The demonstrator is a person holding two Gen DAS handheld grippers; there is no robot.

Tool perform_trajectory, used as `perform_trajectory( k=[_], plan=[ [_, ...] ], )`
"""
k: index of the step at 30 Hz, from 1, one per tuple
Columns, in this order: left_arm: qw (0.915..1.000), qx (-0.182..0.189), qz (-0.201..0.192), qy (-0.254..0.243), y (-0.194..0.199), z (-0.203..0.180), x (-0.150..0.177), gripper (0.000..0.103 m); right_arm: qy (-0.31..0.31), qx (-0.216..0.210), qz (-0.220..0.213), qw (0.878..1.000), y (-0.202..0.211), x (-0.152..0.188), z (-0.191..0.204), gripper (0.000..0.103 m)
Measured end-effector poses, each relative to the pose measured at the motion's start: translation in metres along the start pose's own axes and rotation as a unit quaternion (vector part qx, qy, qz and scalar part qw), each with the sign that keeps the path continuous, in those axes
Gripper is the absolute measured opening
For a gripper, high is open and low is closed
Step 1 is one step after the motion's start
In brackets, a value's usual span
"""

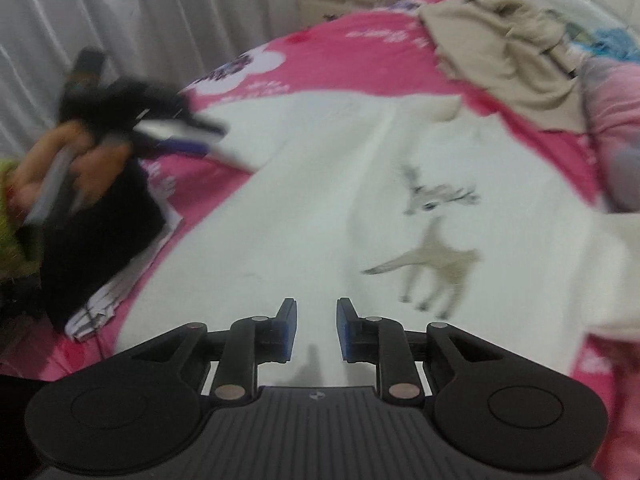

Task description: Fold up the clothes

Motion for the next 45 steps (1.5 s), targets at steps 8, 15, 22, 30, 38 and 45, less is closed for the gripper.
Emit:
perform_trajectory(
  k=[8, 15, 22, 30, 38, 45],
  plan=[
    [0.9965, -0.054, -0.061, -0.019, -0.016, -0.003, -0.011, 0.011, -0.028, -0.003, 0.035, 0.999, -0.034, 0.026, -0.016, 0.023],
    [0.9887, -0.068, -0.129, -0.037, 0.008, 0.01, -0.026, 0.008, -0.065, -0.005, 0.059, 0.996, -0.048, 0.034, -0.03, 0.023],
    [0.9889, -0.07, -0.112, -0.068, 0.005, 0.026, -0.028, 0.019, -0.081, 0.011, 0.069, 0.994, -0.058, 0.046, -0.042, 0.023],
    [0.9933, -0.026, -0.107, -0.037, 0.082, 0.038, -0.033, 0.034, -0.059, 0.017, 0.068, 0.996, -0.064, 0.059, -0.042, 0.025],
    [0.9833, -0.125, -0.105, 0.081, 0.146, 0.101, -0.109, 0.057, -0.062, 0.026, 0.08, 0.994, -0.066, 0.056, -0.039, 0.029],
    [0.9618, -0.195, -0.131, 0.141, 0.16, 0.167, -0.15, 0.057, -0.056, 0.034, 0.079, 0.995, -0.064, 0.06, -0.035, 0.033]
  ],
)
Point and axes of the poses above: each gripper's, at about its wrist camera, not at the fingertips, and y roughly against the way its jaws point, z to its left, x to its underside, the point moved 3 cm from there along -y, roughly the way its jaws point, and after that the axes turned 14 degrees about z, right-handed, at the moved point
